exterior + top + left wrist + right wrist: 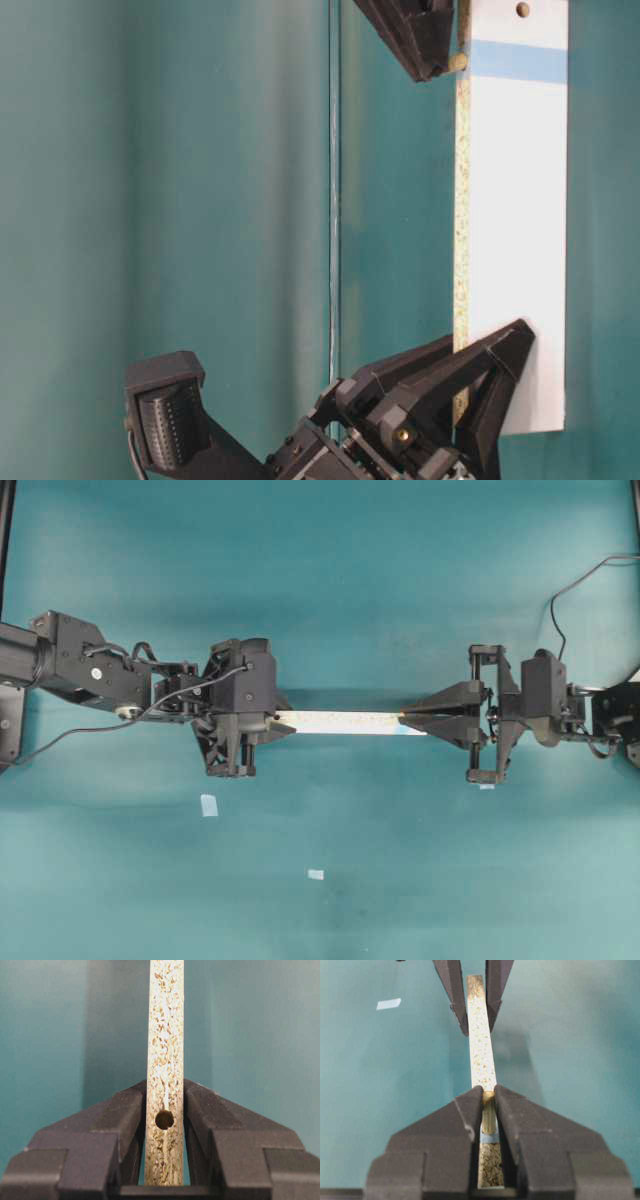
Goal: Insert the rod into the hole on the wooden board.
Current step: 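Push the peg into the board's end hole with the right gripper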
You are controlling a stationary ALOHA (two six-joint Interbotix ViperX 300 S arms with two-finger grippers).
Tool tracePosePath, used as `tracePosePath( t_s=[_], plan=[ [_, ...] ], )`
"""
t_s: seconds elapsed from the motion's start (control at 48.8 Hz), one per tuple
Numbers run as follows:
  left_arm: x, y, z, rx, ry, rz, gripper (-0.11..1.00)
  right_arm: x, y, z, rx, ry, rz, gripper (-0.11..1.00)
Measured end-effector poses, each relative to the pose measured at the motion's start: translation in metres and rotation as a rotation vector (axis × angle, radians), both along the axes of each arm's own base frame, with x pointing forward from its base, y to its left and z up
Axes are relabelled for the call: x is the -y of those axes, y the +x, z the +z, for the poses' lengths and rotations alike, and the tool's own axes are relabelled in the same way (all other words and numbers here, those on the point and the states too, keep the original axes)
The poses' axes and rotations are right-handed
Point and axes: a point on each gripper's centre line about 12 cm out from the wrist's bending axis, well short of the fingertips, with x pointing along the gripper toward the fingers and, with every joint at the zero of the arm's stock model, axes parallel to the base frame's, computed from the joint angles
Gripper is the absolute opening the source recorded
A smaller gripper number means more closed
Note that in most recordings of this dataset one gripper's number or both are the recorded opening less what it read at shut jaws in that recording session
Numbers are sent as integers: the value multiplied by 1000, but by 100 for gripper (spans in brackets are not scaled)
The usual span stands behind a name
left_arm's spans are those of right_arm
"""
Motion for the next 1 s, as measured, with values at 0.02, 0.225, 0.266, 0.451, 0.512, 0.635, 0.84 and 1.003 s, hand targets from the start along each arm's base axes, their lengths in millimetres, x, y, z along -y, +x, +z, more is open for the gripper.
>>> tracePosePath(
  t_s=[0.02, 0.225, 0.266, 0.451, 0.512, 0.635, 0.84, 1.003],
  plan=[
    [0, 0, 0, 0, 1, -1, 32, 0, 0, 0, -2, 0, 2, 10],
    [0, 0, 0, 0, 1, -1, 32, -6, -1, -4, -32, 3, 20, 10],
    [0, 0, 0, 0, -1, 1, 32, -6, -2, -5, -43, 3, 19, 10],
    [0, 0, 0, 0, -1, 1, 32, -8, -5, -7, -57, 9, 9, 10],
    [0, 0, 0, 2, 1, -1, 32, -9, -6, -8, -62, 10, 4, 10],
    [0, 0, 0, 2, 1, -1, 32, -10, -8, -10, -74, 12, 3, 10],
    [0, 0, 0, -2, 0, 0, 32, -11, -4, -16, -139, 19, 1, 10],
    [0, -2, -1, -12, -1, -1, 32, -13, 2, -21, -186, 25, 3, 10]
  ],
)
